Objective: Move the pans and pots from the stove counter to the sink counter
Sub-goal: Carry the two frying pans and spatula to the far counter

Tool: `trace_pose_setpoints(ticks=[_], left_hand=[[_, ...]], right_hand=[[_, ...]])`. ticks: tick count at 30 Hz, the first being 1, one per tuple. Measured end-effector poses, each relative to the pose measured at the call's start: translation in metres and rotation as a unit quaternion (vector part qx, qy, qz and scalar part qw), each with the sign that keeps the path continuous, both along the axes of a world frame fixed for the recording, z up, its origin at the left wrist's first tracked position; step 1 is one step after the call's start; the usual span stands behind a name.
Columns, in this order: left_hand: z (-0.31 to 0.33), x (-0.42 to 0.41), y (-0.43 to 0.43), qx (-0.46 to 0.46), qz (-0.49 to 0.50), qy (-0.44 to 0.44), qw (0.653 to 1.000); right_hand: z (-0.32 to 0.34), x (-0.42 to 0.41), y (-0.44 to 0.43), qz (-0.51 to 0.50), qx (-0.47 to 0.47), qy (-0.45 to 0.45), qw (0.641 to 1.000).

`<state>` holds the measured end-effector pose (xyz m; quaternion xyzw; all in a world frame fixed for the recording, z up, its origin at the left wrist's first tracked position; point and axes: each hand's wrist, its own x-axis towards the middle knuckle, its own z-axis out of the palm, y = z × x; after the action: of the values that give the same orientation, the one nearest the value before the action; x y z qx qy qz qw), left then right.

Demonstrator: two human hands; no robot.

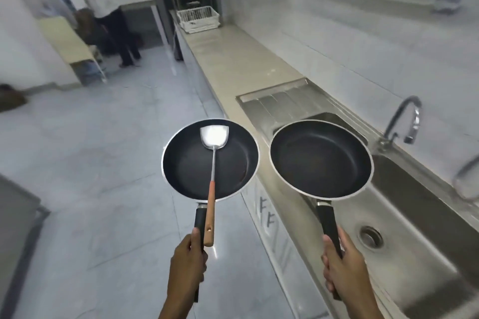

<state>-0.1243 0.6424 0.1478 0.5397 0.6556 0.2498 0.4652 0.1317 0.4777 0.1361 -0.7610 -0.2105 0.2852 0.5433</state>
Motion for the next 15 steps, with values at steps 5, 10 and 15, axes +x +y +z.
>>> trace_pose_setpoints(ticks=[5, 10, 15], left_hand=[[-0.01, 0.014, 0.116, -0.003, 0.048, -0.01, 0.999], [-0.026, 0.025, 0.253, -0.004, 0.063, -0.011, 0.998], [-0.028, 0.037, 0.398, -0.016, 0.044, -0.006, 0.999]], right_hand=[[0.0, 0.033, 0.132, 0.044, 0.012, -0.004, 0.999], [-0.01, 0.042, 0.267, 0.051, 0.035, -0.007, 0.998], [-0.012, 0.045, 0.401, 0.008, 0.026, -0.002, 1.0]])
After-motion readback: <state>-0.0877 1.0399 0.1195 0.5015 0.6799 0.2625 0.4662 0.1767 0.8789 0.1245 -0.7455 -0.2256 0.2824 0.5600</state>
